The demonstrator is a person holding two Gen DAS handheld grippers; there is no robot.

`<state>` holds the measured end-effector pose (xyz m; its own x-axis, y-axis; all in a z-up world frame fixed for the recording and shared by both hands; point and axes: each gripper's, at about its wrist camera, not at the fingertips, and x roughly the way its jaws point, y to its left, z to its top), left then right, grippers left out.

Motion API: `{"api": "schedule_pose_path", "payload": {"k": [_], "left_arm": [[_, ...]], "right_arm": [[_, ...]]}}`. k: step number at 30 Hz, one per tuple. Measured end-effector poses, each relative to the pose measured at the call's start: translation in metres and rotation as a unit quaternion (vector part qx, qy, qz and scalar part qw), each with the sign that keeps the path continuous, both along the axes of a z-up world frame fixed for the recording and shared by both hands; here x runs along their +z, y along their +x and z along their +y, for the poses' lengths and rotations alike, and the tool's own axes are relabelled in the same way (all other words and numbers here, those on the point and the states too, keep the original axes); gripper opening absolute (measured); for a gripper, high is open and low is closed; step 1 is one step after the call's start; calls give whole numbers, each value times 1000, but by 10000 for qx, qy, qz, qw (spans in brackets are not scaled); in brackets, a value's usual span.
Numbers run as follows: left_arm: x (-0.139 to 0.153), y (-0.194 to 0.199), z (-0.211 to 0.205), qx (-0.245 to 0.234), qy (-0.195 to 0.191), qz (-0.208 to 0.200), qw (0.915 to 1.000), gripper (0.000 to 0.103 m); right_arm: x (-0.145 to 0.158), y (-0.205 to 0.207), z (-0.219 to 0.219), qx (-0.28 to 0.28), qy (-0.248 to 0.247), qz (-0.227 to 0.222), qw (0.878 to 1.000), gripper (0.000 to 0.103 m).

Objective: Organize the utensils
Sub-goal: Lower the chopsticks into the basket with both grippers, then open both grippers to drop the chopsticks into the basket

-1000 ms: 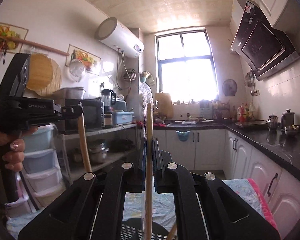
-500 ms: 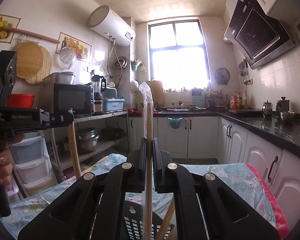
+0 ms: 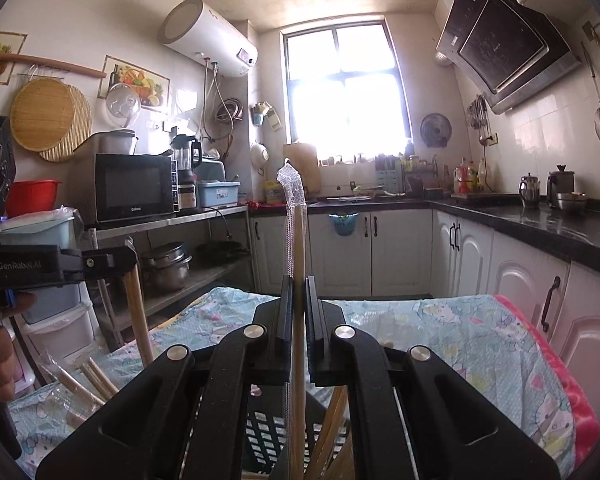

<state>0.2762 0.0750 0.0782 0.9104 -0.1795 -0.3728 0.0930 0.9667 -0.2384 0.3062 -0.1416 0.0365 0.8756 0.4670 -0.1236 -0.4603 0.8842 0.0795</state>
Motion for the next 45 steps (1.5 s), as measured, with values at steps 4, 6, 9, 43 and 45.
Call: {"api": "schedule_pose_path", "payload": {"k": [4, 6, 9, 43, 45], "left_arm": [[-4, -1, 0, -8, -33, 72, 10000, 3], [-4, -1, 1, -6, -40, 97, 9999, 5], [-3, -5, 3, 7, -56, 95, 9999, 13], [26, -123, 15, 427, -9, -205, 9989, 92], [22, -130, 13, 400, -9, -181, 9990, 92]], "right_arm": [[-3, -2, -3, 38, 27, 96, 9999, 9], [-3, -3, -4, 58, 27, 125, 9999, 21], [-2, -6, -6, 58, 46, 161, 9998, 23], [59, -143, -39, 242, 20, -162, 9996, 89], [57, -150, -38, 218, -12, -127, 9997, 92]]}}
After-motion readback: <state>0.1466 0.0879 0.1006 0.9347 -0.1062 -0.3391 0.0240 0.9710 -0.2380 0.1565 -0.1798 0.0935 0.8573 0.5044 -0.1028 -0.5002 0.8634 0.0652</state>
